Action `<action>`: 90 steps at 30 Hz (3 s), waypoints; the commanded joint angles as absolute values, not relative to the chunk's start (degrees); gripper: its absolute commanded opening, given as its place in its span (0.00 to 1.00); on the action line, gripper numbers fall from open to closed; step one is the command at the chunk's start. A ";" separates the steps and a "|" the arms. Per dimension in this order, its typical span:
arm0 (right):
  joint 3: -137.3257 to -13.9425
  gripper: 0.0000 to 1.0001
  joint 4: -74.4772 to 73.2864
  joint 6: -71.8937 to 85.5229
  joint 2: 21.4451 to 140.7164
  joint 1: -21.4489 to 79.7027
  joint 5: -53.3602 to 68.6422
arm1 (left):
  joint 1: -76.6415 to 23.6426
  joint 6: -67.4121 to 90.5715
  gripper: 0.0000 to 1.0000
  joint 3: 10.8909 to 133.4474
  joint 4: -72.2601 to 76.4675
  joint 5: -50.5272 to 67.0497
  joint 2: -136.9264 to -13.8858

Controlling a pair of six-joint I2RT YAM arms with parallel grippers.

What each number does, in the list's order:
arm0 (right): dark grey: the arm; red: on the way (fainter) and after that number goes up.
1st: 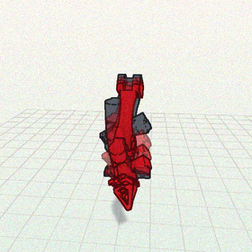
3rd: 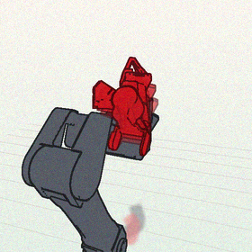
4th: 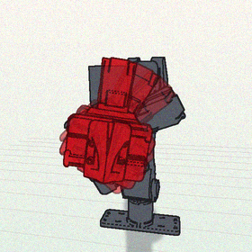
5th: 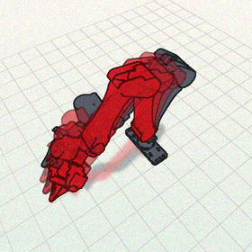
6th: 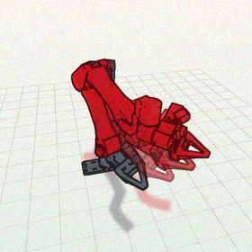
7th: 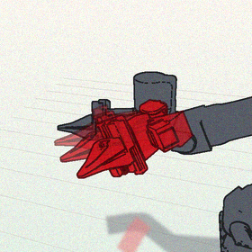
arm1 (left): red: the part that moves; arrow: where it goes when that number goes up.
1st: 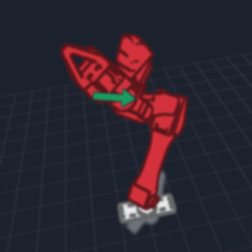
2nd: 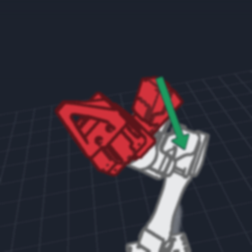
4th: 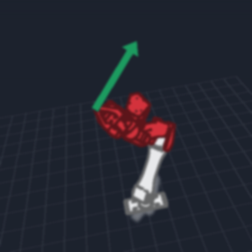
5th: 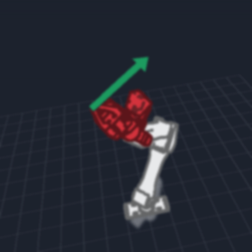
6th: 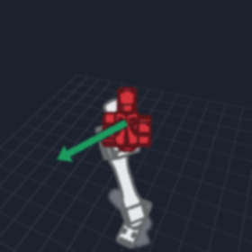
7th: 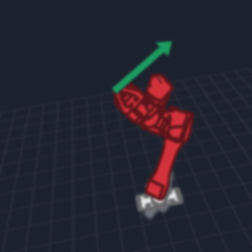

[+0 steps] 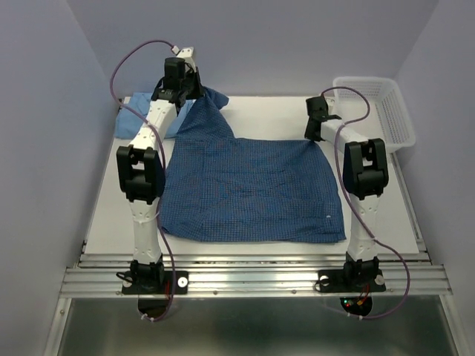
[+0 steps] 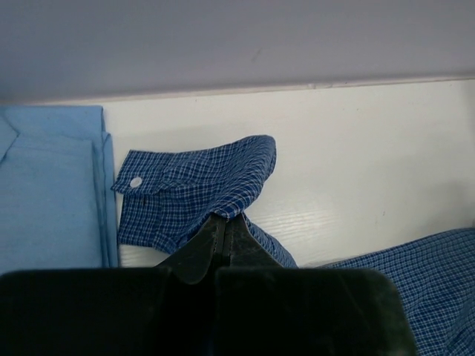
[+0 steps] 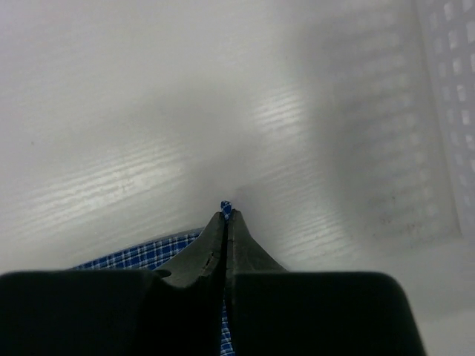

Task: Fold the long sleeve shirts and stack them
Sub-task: Fold the shirt

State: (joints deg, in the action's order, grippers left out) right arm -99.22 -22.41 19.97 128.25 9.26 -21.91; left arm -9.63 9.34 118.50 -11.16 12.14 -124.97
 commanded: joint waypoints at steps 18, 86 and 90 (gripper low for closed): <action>-87.73 0.01 -16.80 16.88 112.51 7.56 -23.64 | -9.49 15.73 0.00 95.39 1.39 18.20 -103.90; -52.91 1.00 -27.61 24.09 78.50 8.60 -16.99 | -9.93 33.75 0.99 43.67 -24.52 8.70 -48.43; -54.04 1.00 -19.80 19.35 75.40 16.51 -7.58 | -9.93 35.14 0.99 48.68 -24.44 1.62 -47.82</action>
State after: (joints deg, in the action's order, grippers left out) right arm -50.09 -28.56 25.71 78.11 10.37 -18.09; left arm -9.65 34.96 42.65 -25.63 8.36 -49.21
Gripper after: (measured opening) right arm 0.997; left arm 0.985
